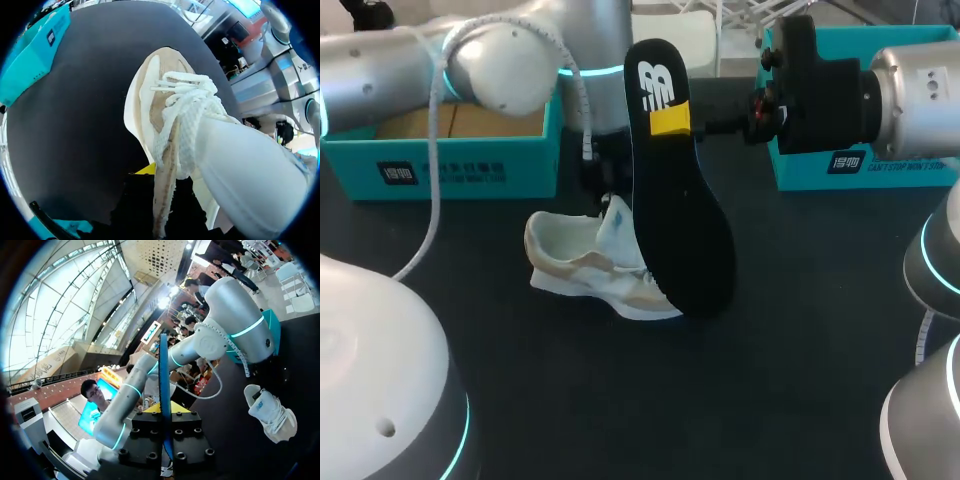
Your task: Take the shoe out of the shoebox, open the shoe tongue, remove and reinsert the insole, then place the shoe into the shoebox
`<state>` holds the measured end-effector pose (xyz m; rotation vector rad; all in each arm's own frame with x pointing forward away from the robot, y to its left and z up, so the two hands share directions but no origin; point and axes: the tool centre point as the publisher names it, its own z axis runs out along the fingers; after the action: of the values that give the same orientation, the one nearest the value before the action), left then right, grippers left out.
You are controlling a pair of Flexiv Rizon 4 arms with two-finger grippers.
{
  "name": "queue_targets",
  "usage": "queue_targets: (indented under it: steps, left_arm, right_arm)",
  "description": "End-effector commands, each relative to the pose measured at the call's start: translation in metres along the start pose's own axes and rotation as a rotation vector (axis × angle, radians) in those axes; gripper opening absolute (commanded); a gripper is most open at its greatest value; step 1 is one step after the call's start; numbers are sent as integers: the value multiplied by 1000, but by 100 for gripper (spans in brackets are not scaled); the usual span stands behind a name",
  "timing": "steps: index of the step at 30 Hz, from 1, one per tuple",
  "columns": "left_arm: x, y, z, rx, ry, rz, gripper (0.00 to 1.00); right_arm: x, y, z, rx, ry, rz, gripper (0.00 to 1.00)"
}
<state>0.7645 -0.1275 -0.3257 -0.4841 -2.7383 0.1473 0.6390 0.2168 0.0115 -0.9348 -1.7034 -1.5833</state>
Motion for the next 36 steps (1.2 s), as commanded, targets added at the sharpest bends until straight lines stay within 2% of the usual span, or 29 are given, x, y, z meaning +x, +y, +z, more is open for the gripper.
queue_targets:
  steps: [1, 4, 8, 9, 23, 25, 28, 32, 36]
  left_arm:
    - [-5, -5, -6, -526, 476, 1033, 0]
    - [-6, -4, -8, -603, 430, 1148, 0]
    - [-7, -8, -12, -618, 381, 1193, 0]
    - [-8, -11, -13, -600, 379, 1176, 0]
    - [-8, -11, -13, -600, 379, 1176, 0]
    - [-12, -10, 0, -589, 319, 1163, 0]
    - [-18, -15, 12, -572, 294, 1171, 0]
    - [-21, -18, 18, -541, 212, 1176, 0]
    - [-27, -20, 20, -505, 184, 1178, 0]
  right_arm:
    - [0, 0, 4, -1, -4, 1, 0]
    - [0, 0, 4, -1, -4, 1, 0]
    - [0, 0, 4, -1, -4, 1, 0]
    - [0, 0, 4, -1, -4, 1, 0]
    - [0, 0, 4, -1, -4, 1, 0]
    - [0, 0, 4, -1, -4, 1, 0]
    - [0, 0, 4, -1, -4, 1, 0]
    - [0, 0, 4, -1, -4, 1, 0]
    - [0, 0, 4, -1, -4, 1, 0]
